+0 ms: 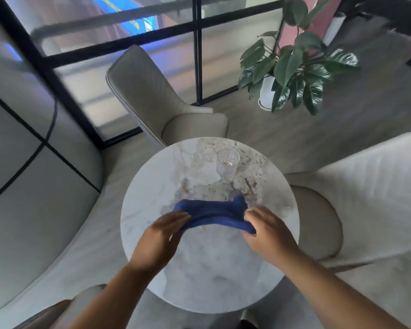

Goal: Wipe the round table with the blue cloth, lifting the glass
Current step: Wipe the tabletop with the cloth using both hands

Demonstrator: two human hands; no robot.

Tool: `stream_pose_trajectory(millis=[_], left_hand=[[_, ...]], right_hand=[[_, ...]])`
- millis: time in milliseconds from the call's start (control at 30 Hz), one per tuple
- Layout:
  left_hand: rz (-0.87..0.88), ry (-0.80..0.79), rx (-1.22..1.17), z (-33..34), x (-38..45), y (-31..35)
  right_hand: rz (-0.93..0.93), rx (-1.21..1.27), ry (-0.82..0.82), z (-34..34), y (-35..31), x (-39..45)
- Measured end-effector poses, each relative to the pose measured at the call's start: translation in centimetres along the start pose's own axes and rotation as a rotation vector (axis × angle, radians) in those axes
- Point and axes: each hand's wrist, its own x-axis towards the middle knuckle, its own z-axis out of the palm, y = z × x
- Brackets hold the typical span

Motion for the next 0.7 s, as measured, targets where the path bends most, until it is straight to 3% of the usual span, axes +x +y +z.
stream_pose_trajectory(millis=[100,167,333,500,700], left_hand=[[-0.049,-0.233,0.052,3.9,-4.8,-0.1],[-0.104,-0.381,0.051,5.6,-7.1,0.1],[-0.190,-0.262,0.128,8.9,-5.7,1.7],[-0.299,-0.379,0.345,12.0,-3.2,2.9],[-0.364,-0.330,0.376,15.5,-3.3,1.5]], right_hand=[[0.079,0.002,-0.303,3.6,1.2,-5.0],[0.093,-0.013,-0.365,5.5,1.4,-7.5],[0.055,-0.170,-0.154,8.7,0.3,-6.7],[0.072,-0.234,-0.359,11.1,-0.6,-4.5],[0.094,-0.205,-0.328,12.9,1.1,-4.7]])
